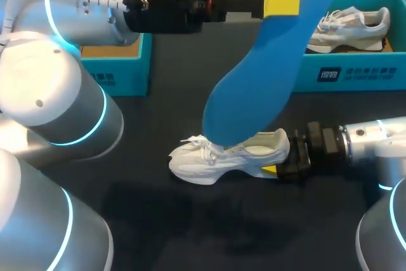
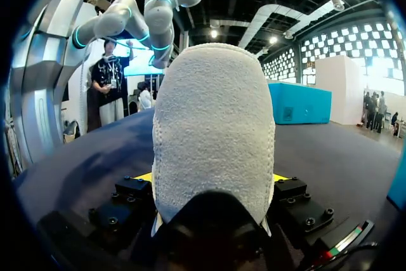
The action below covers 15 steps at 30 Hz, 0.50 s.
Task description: Take the shoe out of the shoebox, open the shoe tongue, remove and reinsert the insole, then place the shoe into the shoebox
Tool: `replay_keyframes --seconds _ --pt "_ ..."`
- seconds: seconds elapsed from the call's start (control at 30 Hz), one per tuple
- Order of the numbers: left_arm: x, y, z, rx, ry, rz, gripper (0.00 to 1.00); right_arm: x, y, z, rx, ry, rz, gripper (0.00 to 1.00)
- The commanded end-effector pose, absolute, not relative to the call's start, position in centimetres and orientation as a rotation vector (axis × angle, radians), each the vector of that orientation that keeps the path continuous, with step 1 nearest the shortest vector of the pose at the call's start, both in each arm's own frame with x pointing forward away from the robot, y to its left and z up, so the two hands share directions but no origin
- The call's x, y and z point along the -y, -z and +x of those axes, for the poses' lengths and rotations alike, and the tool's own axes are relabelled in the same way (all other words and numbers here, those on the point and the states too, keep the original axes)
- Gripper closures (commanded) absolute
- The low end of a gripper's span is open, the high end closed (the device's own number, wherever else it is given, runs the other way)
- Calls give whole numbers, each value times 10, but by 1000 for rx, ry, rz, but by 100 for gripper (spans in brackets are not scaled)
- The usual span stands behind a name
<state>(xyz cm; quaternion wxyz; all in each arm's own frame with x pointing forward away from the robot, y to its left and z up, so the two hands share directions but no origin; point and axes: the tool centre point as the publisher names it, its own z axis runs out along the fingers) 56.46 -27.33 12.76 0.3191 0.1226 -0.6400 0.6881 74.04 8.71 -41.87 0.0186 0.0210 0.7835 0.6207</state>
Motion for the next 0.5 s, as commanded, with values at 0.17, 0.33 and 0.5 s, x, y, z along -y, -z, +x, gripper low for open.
replay_keyframes --seconds 0.17,0.33,0.5 --pt "268 -129 558 1686 -1811 322 100 -88 421 740 -2432 -1925 65 100" --pt "266 -128 559 1684 -1801 344 100 -88 421 740 -2432 -1925 65 100" --pt "265 -126 560 1685 -1796 357 100 -88 421 740 -2432 -1925 65 100"
